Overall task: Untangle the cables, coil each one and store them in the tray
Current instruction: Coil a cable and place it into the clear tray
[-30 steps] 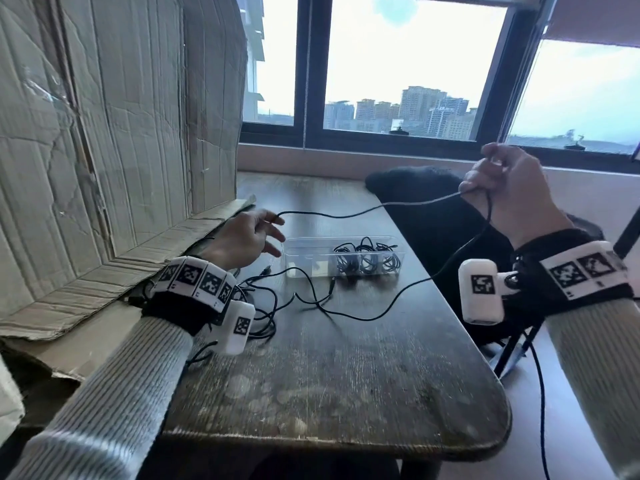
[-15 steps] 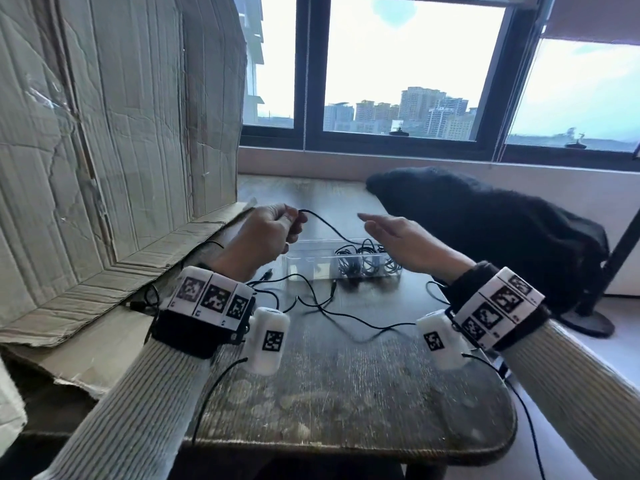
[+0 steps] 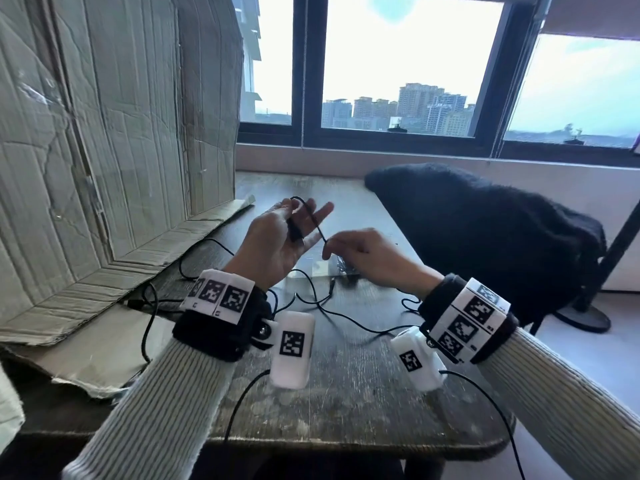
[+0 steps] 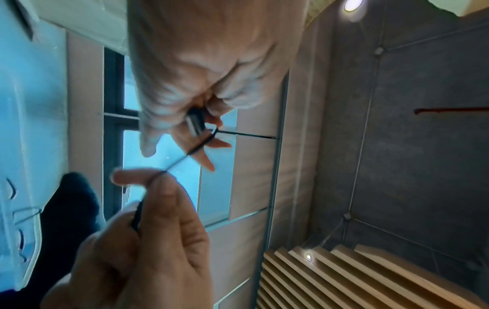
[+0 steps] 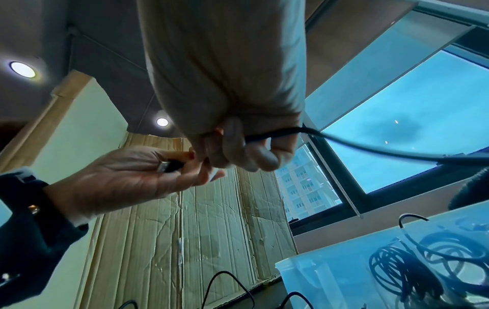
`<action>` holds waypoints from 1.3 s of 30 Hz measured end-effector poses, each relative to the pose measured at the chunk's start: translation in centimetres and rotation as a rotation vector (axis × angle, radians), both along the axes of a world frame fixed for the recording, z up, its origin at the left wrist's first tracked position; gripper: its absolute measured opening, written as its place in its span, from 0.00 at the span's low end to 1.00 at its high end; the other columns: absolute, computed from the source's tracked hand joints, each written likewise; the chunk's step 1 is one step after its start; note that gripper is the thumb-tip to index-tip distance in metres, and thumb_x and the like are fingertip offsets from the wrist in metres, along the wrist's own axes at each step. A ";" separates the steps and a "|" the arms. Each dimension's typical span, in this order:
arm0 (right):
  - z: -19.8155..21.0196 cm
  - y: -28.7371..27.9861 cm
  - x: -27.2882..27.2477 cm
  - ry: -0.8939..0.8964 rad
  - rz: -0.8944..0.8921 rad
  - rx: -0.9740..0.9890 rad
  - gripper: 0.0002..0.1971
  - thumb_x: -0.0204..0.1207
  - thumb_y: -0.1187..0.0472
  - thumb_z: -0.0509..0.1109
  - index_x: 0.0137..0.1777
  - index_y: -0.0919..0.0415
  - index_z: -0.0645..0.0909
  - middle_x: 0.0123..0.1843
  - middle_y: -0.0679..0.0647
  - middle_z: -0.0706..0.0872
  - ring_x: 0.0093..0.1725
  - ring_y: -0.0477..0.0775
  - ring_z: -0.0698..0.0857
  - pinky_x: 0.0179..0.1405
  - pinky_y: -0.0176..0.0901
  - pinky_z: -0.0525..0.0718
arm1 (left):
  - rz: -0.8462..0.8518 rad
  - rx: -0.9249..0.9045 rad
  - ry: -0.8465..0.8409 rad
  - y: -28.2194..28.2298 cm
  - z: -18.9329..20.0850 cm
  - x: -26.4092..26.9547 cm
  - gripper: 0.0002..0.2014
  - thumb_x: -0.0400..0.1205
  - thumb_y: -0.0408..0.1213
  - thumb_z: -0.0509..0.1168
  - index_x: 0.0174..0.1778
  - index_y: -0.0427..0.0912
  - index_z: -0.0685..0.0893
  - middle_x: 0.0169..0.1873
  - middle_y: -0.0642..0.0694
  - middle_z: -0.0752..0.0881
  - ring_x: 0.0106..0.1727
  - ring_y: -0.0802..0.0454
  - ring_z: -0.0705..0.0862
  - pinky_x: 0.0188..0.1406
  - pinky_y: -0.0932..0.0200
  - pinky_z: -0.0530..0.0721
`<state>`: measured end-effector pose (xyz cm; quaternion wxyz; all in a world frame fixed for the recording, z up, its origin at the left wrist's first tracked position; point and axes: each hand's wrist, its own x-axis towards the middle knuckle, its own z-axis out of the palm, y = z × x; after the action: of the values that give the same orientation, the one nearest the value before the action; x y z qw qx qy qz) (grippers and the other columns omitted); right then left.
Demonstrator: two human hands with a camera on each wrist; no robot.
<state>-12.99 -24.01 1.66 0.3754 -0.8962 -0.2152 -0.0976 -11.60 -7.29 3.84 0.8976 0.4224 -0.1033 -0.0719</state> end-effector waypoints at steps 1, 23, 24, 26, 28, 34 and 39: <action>-0.1 0.0 -0.3 0.039 0.033 -0.019 0.14 0.81 0.47 0.63 0.38 0.48 0.86 0.27 0.49 0.81 0.29 0.55 0.73 0.32 0.48 0.74 | 0.012 -0.059 0.027 -0.1 -0.1 0.1 0.11 0.90 0.35 0.46 0.46 0.44 0.71 0.31 0.49 0.84 0.37 0.53 0.88 0.65 0.33 0.78; 2.8 -2.1 -1.5 -0.212 -0.177 0.190 0.11 0.62 0.51 0.84 0.37 0.53 0.86 0.32 0.51 0.88 0.29 0.46 0.82 0.33 0.41 0.80 | -0.118 1.002 -0.567 -0.8 -1.5 -1.6 0.12 0.87 0.37 0.57 0.44 0.44 0.84 0.21 0.62 0.79 0.23 0.66 0.71 0.21 0.72 0.68; 2.9 -2.5 -1.4 -0.209 -0.178 0.210 0.12 0.62 0.50 0.84 0.36 0.54 0.86 0.31 0.52 0.88 0.28 0.46 0.82 0.32 0.40 0.80 | -0.116 0.958 -0.533 -0.6 -1.6 -1.5 0.12 0.88 0.35 0.56 0.43 0.45 0.84 0.22 0.61 0.80 0.24 0.65 0.72 0.22 0.71 0.68; 3.1 -3.2 -1.5 -0.197 -0.184 0.293 0.11 0.64 0.51 0.82 0.35 0.57 0.87 0.28 0.51 0.87 0.25 0.45 0.80 0.29 0.36 0.78 | -0.095 0.791 -0.429 0.0 -1.9 -1.2 0.14 0.88 0.34 0.54 0.42 0.43 0.82 0.23 0.59 0.78 0.24 0.61 0.71 0.23 0.68 0.67; 3.1 -3.6 -1.6 -0.192 -0.165 0.372 0.06 0.68 0.56 0.80 0.37 0.56 0.88 0.26 0.46 0.86 0.24 0.42 0.80 0.31 0.33 0.78 | -0.076 0.615 -0.353 0.5 -1.9 -1.1 0.14 0.89 0.34 0.53 0.40 0.41 0.80 0.23 0.56 0.77 0.27 0.60 0.71 0.27 0.67 0.68; 1.8 -2.0 -2.5 -0.081 -0.032 0.383 0.07 0.81 0.63 0.68 0.45 0.60 0.87 0.27 0.47 0.85 0.22 0.43 0.74 0.24 0.30 0.72 | 0.008 0.191 -0.141 0.1 -1.3 -1.3 0.14 0.90 0.38 0.48 0.42 0.43 0.76 0.57 0.43 0.88 0.63 0.49 0.85 0.66 0.45 0.80; -0.2 -1.1 -2.7 0.014 0.016 0.252 0.12 0.83 0.57 0.65 0.44 0.59 0.87 0.20 0.47 0.77 0.20 0.48 0.71 0.25 0.36 0.72 | 0.009 0.038 -0.112 0.0 -0.7 -1.5 0.14 0.91 0.39 0.42 0.47 0.42 0.71 0.52 0.42 0.91 0.57 0.45 0.88 0.67 0.43 0.79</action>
<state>-15.68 -25.06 1.43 0.4872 -0.8409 -0.2058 -0.1144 -13.14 -7.30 3.14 0.8824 0.4434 -0.1502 -0.0462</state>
